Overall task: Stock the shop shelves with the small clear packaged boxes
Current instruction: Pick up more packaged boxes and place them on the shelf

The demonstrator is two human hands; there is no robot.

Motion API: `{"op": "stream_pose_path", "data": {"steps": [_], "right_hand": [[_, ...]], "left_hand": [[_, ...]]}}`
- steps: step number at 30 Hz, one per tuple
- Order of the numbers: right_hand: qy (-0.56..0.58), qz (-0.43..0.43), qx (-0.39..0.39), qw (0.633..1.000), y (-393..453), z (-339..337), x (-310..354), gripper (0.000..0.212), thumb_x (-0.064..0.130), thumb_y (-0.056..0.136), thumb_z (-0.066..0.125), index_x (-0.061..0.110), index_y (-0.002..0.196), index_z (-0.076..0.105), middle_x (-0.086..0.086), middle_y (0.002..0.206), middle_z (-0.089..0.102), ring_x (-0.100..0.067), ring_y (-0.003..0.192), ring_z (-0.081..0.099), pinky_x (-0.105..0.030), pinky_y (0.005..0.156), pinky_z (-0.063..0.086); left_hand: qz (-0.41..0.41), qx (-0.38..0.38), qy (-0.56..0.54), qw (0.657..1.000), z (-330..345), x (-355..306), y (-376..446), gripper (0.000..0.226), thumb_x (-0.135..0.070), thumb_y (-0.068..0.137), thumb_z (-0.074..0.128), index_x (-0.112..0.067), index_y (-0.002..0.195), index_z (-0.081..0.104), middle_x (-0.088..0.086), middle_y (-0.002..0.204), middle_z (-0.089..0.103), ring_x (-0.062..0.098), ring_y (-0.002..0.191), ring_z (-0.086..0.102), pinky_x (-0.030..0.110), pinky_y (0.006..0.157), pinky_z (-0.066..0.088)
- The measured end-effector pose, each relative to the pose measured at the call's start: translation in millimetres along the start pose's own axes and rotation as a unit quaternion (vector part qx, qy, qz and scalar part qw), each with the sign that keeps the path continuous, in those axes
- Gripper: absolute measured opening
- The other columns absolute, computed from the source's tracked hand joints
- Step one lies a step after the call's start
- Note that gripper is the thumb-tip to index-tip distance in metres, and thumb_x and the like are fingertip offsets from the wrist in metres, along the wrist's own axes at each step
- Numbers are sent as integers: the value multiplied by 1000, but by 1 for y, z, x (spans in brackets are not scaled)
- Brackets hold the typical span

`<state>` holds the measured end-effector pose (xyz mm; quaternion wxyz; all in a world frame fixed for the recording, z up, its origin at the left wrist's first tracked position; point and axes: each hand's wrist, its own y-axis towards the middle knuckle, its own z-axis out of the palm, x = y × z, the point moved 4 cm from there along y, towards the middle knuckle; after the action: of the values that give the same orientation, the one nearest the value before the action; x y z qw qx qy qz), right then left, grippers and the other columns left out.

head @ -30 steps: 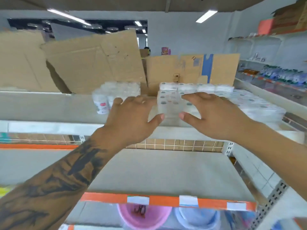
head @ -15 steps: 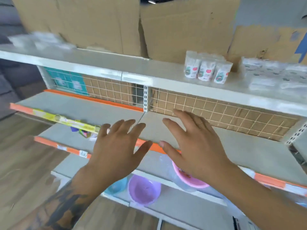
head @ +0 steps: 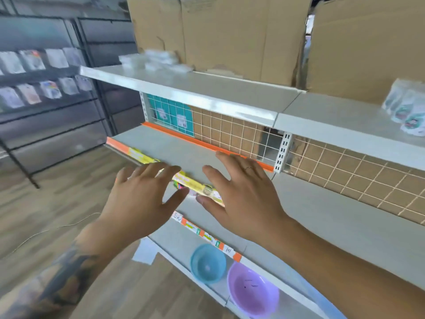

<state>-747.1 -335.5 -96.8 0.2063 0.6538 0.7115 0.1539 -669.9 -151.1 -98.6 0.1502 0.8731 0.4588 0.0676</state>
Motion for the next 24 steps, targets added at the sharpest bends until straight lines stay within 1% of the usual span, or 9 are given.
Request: {"op": "stream_pose_path", "data": {"steps": [3,7,10,12,14,16,20,24], "right_hand": [[13,3,-9,1000,52,19,4,56,62,96,48,23,135,58,-13,148,50,-38,131,50,-50,110,38],[8,6,-29,1000,121,37,2,55,61,96,47,22,135,57,-13,146,50,-38,130,48,-52,109,38],[-3,22,-49,999,176,43,-3,55,60,95,47,21,131,59,-13,144,51,-38,127,50,-50,107,39],[-2,30,-57,998,211,48,-7,55,60,94,48,21,130,61,-13,144,52,-38,124,53,-48,104,40],[-5,44,-58,997,244,54,-12,53,60,93,49,22,129,60,-13,144,52,-38,123,53,-47,103,40],[-12,57,-51,997,272,62,-13,51,60,94,49,23,128,59,-11,145,50,-37,123,53,-46,102,40],[-22,71,-26,997,317,80,-11,51,61,96,47,25,131,55,-8,144,47,-35,124,50,-44,100,38],[-28,91,-14,995,357,94,-11,53,62,97,44,26,136,52,-8,147,45,-34,128,47,-44,102,37]], "left_hand": [[10,2,4,1000,-2,34,40,68,-76,92,22,-39,140,54,-10,140,60,24,127,59,50,104,42],[11,-25,-6,1000,-5,72,97,65,-73,94,28,-35,139,56,-6,138,62,28,126,60,52,104,42],[17,-38,-25,999,1,95,140,62,-71,96,32,-31,137,57,-3,135,64,31,119,64,55,102,45],[17,-50,-40,998,3,108,164,60,-69,95,32,-33,137,56,-3,133,65,33,113,66,55,99,46],[12,-61,-54,997,4,122,186,61,-69,95,31,-33,138,54,-4,134,64,32,111,65,53,98,46],[6,-70,-58,996,6,139,208,63,-70,94,30,-33,139,55,-4,135,64,31,114,64,50,97,45],[17,-89,-63,994,12,172,251,65,-70,93,31,-30,137,57,-1,128,66,32,111,64,49,91,48],[27,-95,-78,992,17,202,297,61,-68,93,37,-29,137,55,0,132,63,34,116,62,52,94,44]]}}
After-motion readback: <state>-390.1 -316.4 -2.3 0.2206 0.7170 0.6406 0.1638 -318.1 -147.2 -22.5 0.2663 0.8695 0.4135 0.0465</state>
